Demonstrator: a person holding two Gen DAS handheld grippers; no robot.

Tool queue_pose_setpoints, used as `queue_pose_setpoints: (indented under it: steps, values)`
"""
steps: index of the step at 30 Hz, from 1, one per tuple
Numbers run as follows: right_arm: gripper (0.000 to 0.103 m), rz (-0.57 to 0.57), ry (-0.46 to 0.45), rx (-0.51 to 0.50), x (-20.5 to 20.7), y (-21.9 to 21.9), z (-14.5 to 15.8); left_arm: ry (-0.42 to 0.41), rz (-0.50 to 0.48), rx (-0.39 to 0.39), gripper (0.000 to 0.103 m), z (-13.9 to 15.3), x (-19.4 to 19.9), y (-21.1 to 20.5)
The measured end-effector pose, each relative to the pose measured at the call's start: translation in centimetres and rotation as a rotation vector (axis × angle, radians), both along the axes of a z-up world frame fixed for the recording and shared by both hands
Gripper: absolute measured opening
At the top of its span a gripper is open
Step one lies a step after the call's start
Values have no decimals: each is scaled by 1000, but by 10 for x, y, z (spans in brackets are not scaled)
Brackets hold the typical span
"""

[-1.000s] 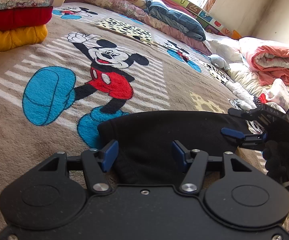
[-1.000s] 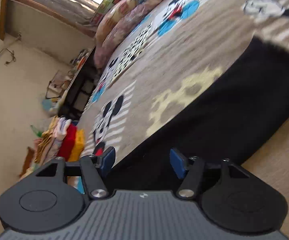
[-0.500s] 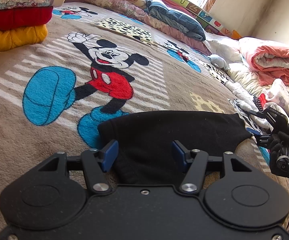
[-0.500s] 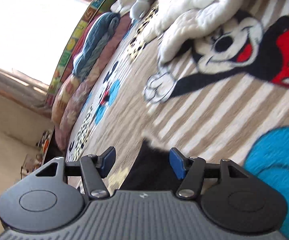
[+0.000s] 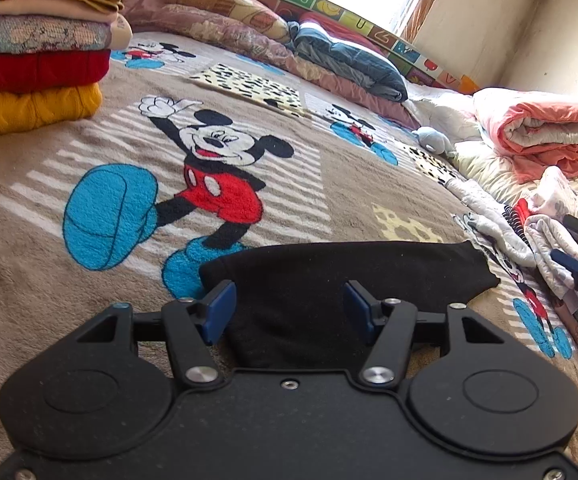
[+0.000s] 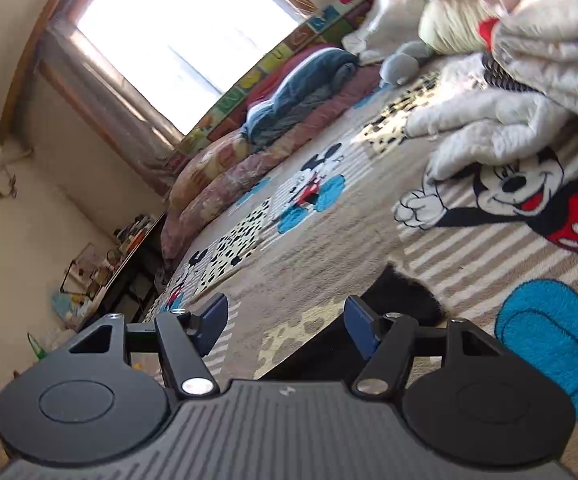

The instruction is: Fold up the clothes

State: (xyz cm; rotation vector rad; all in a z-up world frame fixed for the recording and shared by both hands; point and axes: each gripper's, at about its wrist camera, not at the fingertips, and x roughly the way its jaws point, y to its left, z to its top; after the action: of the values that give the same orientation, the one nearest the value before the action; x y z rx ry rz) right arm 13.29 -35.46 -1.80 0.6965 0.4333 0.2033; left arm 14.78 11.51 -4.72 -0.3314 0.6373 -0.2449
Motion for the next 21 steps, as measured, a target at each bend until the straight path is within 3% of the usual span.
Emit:
queue_pose_setpoints:
  steps: [4,6,14,21]
  values:
    - [67,28,-107,-129,-40,30,33,-22,8,13,59,7,-19,0]
    - [67,36,-107,-120,-63,30,32,-24,7,29,59,9,-30,-4]
    - [67,-52,-38,-172,-149,13,-23,10,60,83,59,3,-62,-15]
    - [67,-128,19,-103,-202,-9,-73,34,107,110,56,4,-60,-16]
